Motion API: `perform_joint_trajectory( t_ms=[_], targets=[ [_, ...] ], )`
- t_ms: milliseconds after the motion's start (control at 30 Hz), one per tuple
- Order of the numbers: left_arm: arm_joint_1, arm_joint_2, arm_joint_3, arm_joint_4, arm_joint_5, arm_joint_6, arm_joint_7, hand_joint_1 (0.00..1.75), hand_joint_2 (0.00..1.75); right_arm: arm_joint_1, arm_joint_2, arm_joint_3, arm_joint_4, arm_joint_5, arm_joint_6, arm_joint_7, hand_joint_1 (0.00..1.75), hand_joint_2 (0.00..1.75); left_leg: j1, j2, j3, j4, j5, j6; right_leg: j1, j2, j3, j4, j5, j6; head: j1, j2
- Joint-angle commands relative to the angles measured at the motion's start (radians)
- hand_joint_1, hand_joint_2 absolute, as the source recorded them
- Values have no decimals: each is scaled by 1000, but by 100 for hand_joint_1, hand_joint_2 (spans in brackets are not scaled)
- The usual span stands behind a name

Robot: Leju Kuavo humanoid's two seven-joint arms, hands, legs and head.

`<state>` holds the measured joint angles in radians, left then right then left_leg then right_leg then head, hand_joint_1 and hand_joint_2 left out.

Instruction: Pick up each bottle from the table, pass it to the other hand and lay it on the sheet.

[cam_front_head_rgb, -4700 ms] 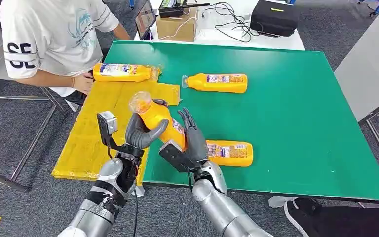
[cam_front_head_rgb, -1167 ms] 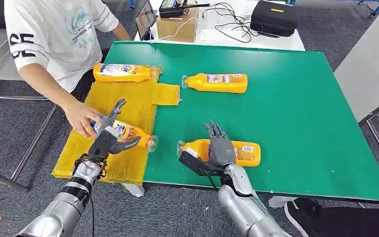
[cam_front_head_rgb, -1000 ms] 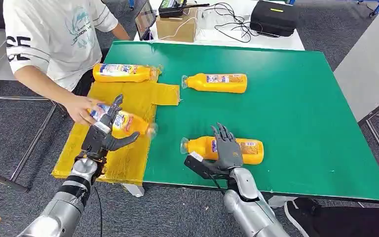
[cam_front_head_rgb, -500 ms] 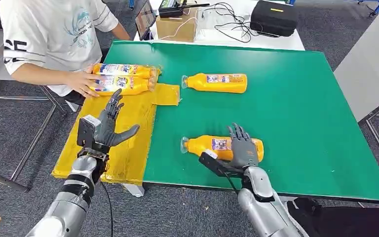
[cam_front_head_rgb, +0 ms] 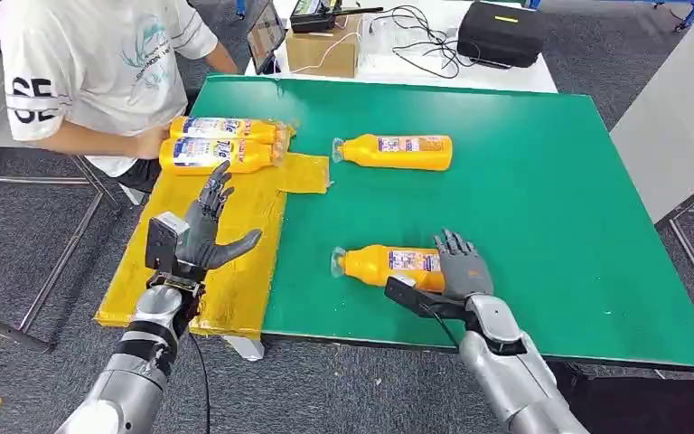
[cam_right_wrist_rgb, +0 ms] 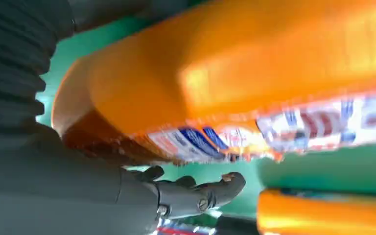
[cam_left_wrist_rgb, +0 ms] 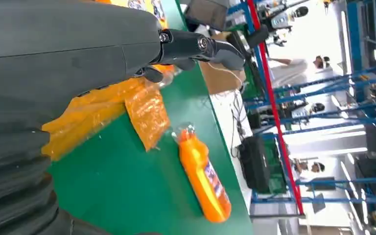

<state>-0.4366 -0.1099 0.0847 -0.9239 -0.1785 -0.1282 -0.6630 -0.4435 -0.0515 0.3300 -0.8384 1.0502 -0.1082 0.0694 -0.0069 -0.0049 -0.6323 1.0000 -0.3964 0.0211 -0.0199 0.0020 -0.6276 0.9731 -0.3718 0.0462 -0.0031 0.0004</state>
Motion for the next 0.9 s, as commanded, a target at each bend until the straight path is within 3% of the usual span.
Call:
perform_joint_trajectory(
  t_ms=[33, 400, 467, 533, 567, 633, 800, 900],
  targets=[
    [-99, -7, -27, 146, -2, -43, -21, 0, 175, -155, -36, 92, 364, -55, 146, -94, 175, 175, 2, -1, 6, 0, -1, -1, 2, -2, 7, -2, -1, -2, 0, 0],
    [-109, -8, -32, 163, 2, -47, -26, 0, 175, -177, -13, 106, 390, -109, 142, -131, 175, 175, 2, -2, 12, -1, 2, 0, 3, -2, 13, -3, 1, -1, 0, 0],
    [-113, -7, -35, 169, 0, -45, -27, 0, 175, -176, -11, 95, 382, -148, 149, -175, 175, 175, 3, -2, 12, -1, 1, 0, 3, -2, 13, -2, 1, -1, 0, 0],
    [-123, -7, -36, 185, -4, -22, -24, 0, 175, -164, 5, 58, 348, -229, 118, -228, 175, 175, 2, -1, 11, 0, 2, 1, 2, -1, 11, -2, 2, 0, 0, 0],
    [-121, -13, -34, 184, -6, 12, -8, 0, 175, -125, 52, -31, 277, -332, 6, -276, 175, 175, 3, -2, 11, -1, 2, 0, 3, -3, 12, -2, 1, -2, 0, 0],
    [-120, -21, -59, 183, -26, 57, 19, 0, 175, -75, 121, -98, 174, -429, -80, -316, 175, 175, 2, -1, 11, -1, 2, 0, 2, -1, 12, -2, 2, -1, 1, 0],
    [-120, -26, -75, 184, -32, 68, 18, 0, 175, -57, 138, -90, 131, -440, -95, -303, 175, 175, 1, 1, 9, 0, 1, -1, 2, 3, 7, 0, 3, -2, 0, 0],
    [-122, -32, -103, 191, -44, 114, 31, 0, 175, -25, 182, -140, 73, -542, -151, -378, 175, 175, 2, -1, 7, 0, 1, -1, 3, 0, 6, 0, 1, -2, 0, 0]
  ],
)
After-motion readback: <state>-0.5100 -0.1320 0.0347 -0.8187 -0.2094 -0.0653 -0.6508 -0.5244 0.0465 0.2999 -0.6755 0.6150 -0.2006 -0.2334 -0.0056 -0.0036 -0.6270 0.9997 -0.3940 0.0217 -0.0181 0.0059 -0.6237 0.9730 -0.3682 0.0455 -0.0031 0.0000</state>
